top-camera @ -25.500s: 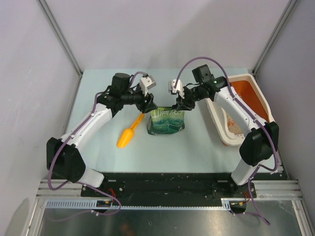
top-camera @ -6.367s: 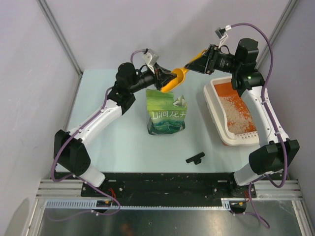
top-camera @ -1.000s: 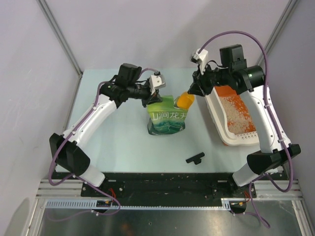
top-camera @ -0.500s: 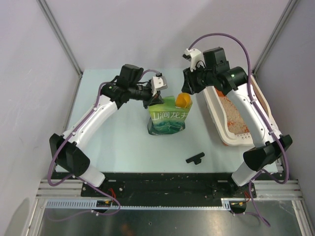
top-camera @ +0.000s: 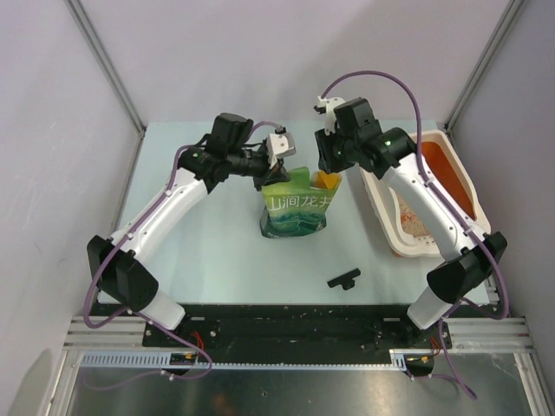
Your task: Fill the litter box with clean litter
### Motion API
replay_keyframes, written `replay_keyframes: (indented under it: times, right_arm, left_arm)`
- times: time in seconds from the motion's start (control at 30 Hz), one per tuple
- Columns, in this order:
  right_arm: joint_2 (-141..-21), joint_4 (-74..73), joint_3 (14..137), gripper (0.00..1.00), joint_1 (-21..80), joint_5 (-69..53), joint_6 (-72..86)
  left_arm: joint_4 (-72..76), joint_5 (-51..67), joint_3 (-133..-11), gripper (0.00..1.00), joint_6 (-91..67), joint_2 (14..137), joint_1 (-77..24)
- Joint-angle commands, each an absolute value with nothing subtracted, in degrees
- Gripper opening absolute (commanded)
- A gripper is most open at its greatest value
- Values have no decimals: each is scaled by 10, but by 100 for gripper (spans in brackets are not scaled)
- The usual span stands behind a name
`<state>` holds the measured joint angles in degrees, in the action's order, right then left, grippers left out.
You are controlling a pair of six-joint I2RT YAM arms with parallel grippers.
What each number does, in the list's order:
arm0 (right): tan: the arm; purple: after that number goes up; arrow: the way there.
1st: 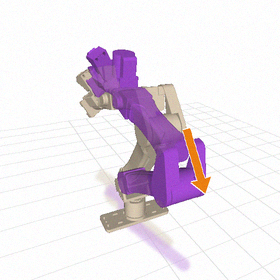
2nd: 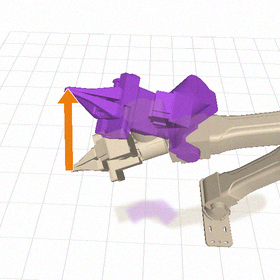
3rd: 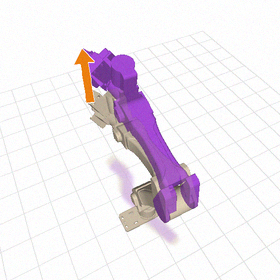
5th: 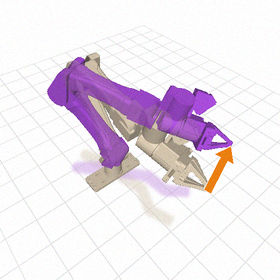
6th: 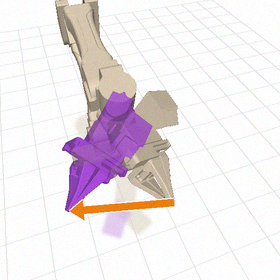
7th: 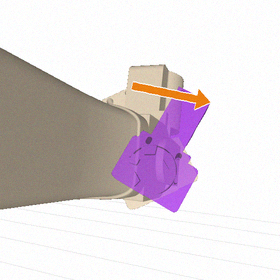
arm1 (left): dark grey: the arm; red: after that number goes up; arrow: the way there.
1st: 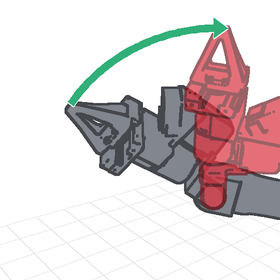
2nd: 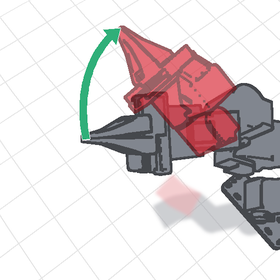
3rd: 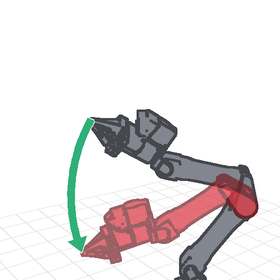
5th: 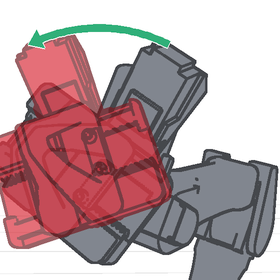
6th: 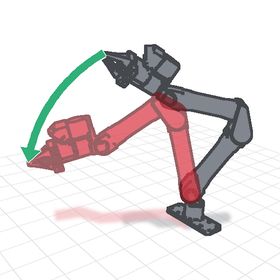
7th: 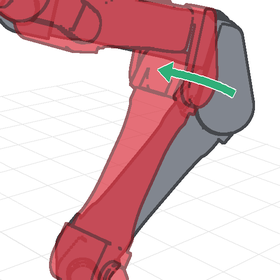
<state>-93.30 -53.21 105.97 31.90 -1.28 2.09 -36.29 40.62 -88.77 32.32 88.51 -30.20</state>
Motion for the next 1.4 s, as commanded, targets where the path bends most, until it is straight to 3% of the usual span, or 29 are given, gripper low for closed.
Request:
replay_keyframes:
  times: [0.0,0.13,0.7,1.03,1.37]
  right_arm:
    - [-928,-484,1041,0,344,164,3]
    - [-926,-479,981,0,333,187,73]
    - [-931,-378,795,0,304,36,142]
    - [-947,-257,758,0,247,-239,270]
    - [-974,-136,757,0,100,-468,391]
  left_arm:
    - [-291,451,-882,0,288,863,-314]
    - [-277,454,-884,0,263,872,-316]
    - [-229,446,-911,0,236,889,-330]
    - [-229,425,-874,0,244,862,-338]
    - [-229,326,-816,0,302,820,-349]
